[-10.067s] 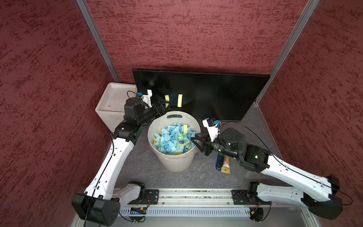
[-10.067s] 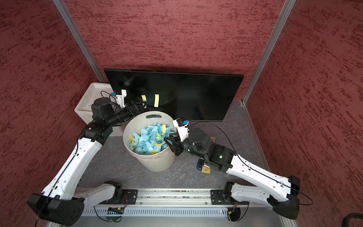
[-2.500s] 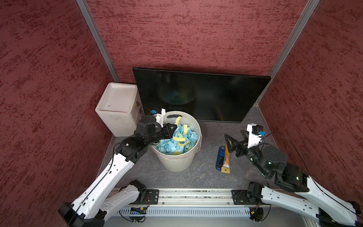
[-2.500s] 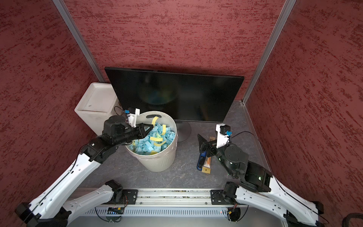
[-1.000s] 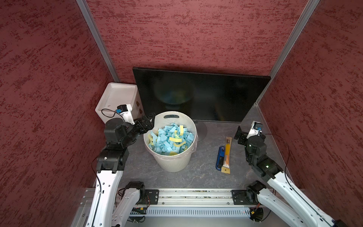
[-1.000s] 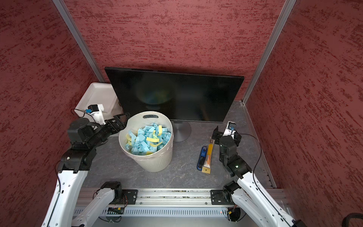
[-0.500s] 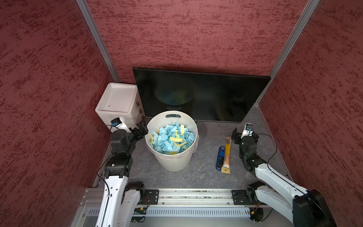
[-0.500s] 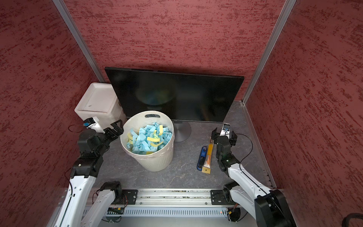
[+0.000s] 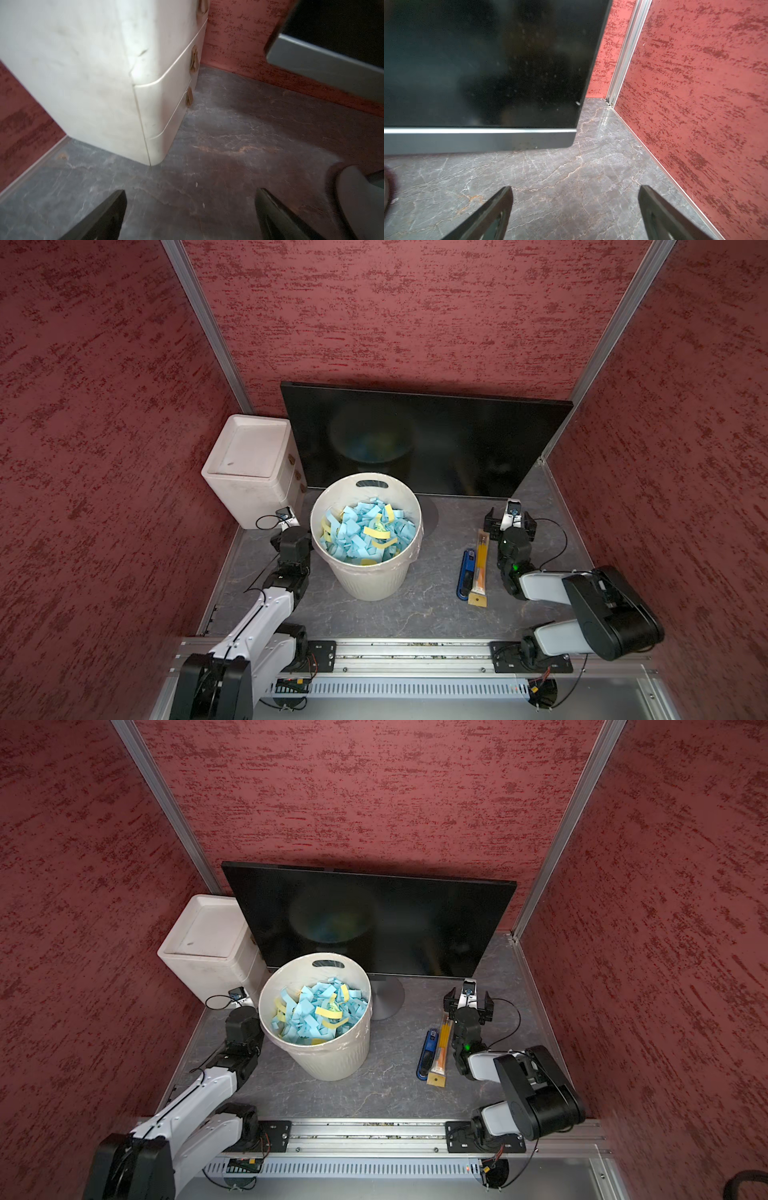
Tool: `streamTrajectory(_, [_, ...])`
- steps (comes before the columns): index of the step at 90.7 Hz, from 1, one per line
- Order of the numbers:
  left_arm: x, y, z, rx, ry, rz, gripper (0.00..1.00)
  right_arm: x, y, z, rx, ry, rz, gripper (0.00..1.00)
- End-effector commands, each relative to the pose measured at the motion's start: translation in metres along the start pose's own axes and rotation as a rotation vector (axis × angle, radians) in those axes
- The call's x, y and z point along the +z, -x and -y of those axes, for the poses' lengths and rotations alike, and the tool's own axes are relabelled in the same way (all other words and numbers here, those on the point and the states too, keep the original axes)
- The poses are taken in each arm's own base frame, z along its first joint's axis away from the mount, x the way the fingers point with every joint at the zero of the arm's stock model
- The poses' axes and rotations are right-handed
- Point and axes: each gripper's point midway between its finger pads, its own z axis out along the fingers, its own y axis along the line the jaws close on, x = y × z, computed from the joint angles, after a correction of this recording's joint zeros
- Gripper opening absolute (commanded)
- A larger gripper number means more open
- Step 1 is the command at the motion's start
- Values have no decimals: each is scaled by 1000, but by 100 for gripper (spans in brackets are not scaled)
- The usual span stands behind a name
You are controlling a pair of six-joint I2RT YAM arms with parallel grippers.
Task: Remove the sticky note from the monitor
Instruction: Reset both arms
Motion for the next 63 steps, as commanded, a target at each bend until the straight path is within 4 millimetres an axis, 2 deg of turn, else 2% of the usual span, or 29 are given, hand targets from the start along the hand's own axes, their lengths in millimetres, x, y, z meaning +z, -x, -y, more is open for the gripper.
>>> streamTrajectory(1, [8,39,5,42,14,199,100,3,13,-1,23,27,62,98])
streamTrajectory(15, [29,25,12,97,-42,187,100,9,11,-3,35,67,36,98])
streamTrajectory(23, [37,20,7,48,-102,201,100,15,8,-2,52,95,5,98])
streamTrajectory(26, [41,14,7,50,-125,157,100,17,7,-2,62,110,-5,98])
streamTrajectory(38, [58,8,16,77,-156,140,100,29,-4,-7,91,165,-23,99])
streamTrajectory(40, [61,0,16,83,-152,88,100,31,-11,-7,73,157,-56,99])
streamTrajectory(43, [62,2,17,73,-158,79,100,33,-13,-5,93,164,-95,98])
streamTrajectory(63, [62,2,13,65,-149,86,100,35,-11,-1,111,162,-80,98])
